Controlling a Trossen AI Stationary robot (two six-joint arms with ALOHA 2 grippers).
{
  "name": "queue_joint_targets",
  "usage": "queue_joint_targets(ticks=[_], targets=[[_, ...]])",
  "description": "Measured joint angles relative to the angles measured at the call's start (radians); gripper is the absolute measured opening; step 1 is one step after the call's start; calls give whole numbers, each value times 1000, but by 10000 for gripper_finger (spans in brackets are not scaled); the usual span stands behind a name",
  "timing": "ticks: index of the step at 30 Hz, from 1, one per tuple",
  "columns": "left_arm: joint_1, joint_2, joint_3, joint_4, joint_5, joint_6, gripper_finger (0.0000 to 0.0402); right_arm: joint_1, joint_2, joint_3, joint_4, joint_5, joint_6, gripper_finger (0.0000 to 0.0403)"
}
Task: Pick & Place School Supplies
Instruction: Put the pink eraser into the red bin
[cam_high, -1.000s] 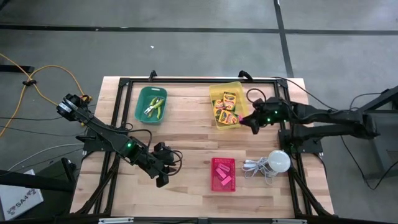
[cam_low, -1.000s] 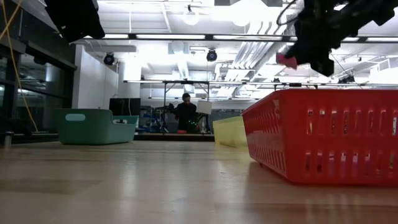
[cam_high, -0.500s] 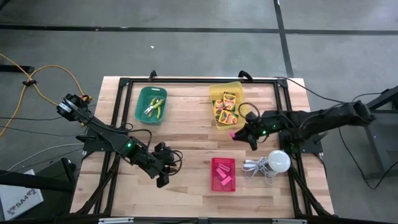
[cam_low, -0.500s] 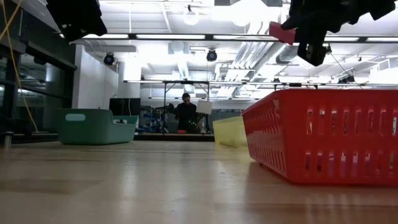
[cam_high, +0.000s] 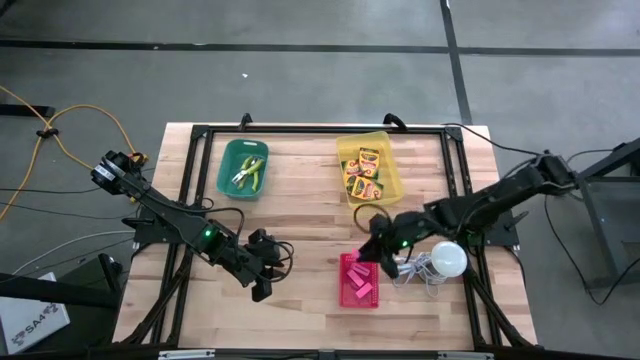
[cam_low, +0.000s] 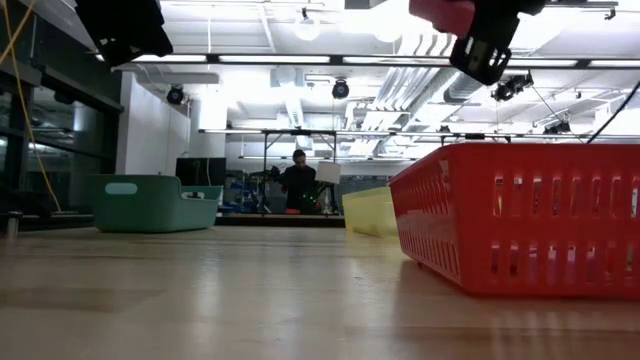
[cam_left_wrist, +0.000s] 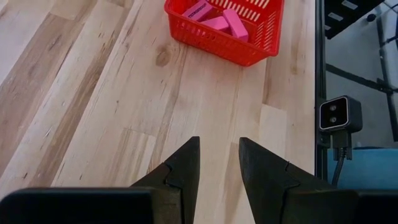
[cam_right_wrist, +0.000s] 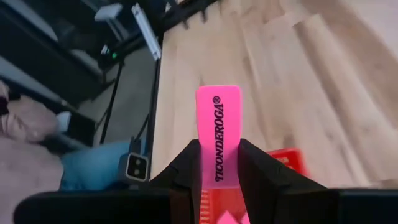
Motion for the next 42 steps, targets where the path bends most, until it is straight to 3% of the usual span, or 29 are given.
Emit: queue_joint_targets(ticks=[17,28,35,42], targets=[[0,0,0,0,0,7,108,167,292,96,-45,0,146,75],[0,0,0,5,0,8,108,176,373,99,-48,-3,154,75],[0,0,0,9,0,8,108,145,373,228,-296,-29,64,75],[0,0,0,8,-1,8,108,135,373,288,-400,-49,34,75]])
